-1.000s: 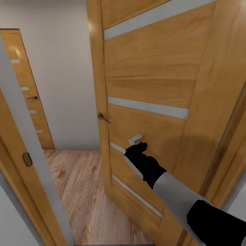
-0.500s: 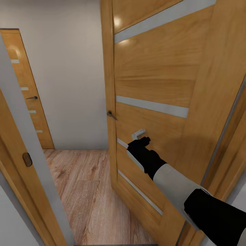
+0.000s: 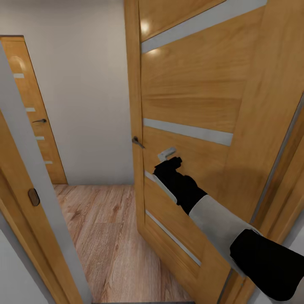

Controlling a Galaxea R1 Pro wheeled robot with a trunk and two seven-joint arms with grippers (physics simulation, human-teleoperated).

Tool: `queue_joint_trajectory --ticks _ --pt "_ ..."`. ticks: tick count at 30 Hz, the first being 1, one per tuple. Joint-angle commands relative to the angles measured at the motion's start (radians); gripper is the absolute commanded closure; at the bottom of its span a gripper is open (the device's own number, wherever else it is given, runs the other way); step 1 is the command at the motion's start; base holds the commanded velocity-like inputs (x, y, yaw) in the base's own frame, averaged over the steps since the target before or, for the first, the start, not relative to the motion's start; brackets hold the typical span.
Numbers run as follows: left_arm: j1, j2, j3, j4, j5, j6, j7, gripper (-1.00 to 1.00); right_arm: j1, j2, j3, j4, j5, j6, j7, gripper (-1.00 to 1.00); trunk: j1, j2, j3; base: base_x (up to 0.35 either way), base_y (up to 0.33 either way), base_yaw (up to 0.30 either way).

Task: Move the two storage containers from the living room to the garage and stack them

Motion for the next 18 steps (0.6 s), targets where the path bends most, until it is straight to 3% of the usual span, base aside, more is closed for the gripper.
queue_joint_trajectory --ticks 1,8,18 --pt "0.0 0.0 0.001 -0.001 0.001 -0.001 0.001 -1.0 -0.058 0.0 0.002 0.086 -0.027 -0.033 -0.008 -1.0 0.0 -0.001 -0.001 0.0 0.0 0.0" --pt "0.0 0.0 0.001 -0.001 0.001 -0.001 0.001 -1.0 -0.18 0.0 0.003 0.282 -0.13 -0.116 0.012 -1.0 0.0 -0.001 -0.001 0.0 0.0 0.0" --pt "0.0 0.0 0.001 -0.001 0.001 -0.001 0.001 -1.0 -0.238 0.0 0.002 0.387 -0.147 -0.153 0.015 -1.0 0.0 -0.001 -0.001 0.0 0.0 0.0"
